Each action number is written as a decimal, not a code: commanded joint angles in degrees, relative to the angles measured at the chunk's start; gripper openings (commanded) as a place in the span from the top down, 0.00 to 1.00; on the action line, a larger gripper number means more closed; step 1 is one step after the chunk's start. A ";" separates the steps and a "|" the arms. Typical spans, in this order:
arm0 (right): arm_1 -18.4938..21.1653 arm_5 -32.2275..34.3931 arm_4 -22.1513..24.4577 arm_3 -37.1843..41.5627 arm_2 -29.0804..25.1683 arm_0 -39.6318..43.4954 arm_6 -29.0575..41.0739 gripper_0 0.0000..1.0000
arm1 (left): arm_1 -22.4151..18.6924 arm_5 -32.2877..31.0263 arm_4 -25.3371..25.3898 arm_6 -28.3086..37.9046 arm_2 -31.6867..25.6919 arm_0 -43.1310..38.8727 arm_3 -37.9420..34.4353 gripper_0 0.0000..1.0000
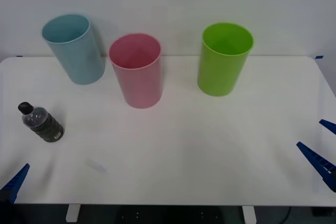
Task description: Grasp the object on the table and drop it into the matching bin: aluminum can to the light blue bin, PET bottle to the pink bin.
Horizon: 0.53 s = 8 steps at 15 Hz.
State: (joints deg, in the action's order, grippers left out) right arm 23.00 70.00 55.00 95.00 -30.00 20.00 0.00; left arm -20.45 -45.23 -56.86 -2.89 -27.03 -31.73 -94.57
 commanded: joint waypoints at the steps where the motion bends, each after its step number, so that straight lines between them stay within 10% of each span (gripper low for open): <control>1: 0.00 0.00 0.00 0.00 0.00 0.00 0.00 0.00 | 0.94 3.13 -0.01 -0.10 1.01 0.09 0.00 0.00; 8: 0.00 0.00 0.00 0.00 0.00 0.00 0.00 0.00 | 2.25 5.15 -0.01 -1.68 2.07 5.19 5.54 0.00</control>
State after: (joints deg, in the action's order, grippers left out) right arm 23.00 70.00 55.00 95.00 -30.00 20.00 0.00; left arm -18.20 -40.20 -56.86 -4.29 -25.07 -27.17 -89.74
